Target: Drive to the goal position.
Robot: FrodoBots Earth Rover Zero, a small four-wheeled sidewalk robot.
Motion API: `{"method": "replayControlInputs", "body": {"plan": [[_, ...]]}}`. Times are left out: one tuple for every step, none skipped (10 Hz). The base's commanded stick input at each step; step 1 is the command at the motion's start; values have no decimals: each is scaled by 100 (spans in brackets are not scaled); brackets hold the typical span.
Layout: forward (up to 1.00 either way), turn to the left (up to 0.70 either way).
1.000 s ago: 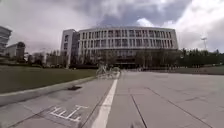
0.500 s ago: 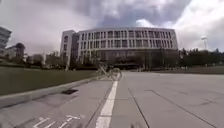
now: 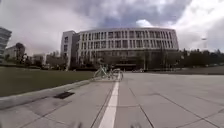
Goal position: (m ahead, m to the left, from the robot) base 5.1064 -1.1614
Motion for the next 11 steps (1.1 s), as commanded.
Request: {"method": "replayControlInputs", "body": {"plan": [[70,0],[70,0],[70,0],[70,0],[70,0],[70,0],[70,0],[70,0],[70,0],[70,0],[70,0]]}}
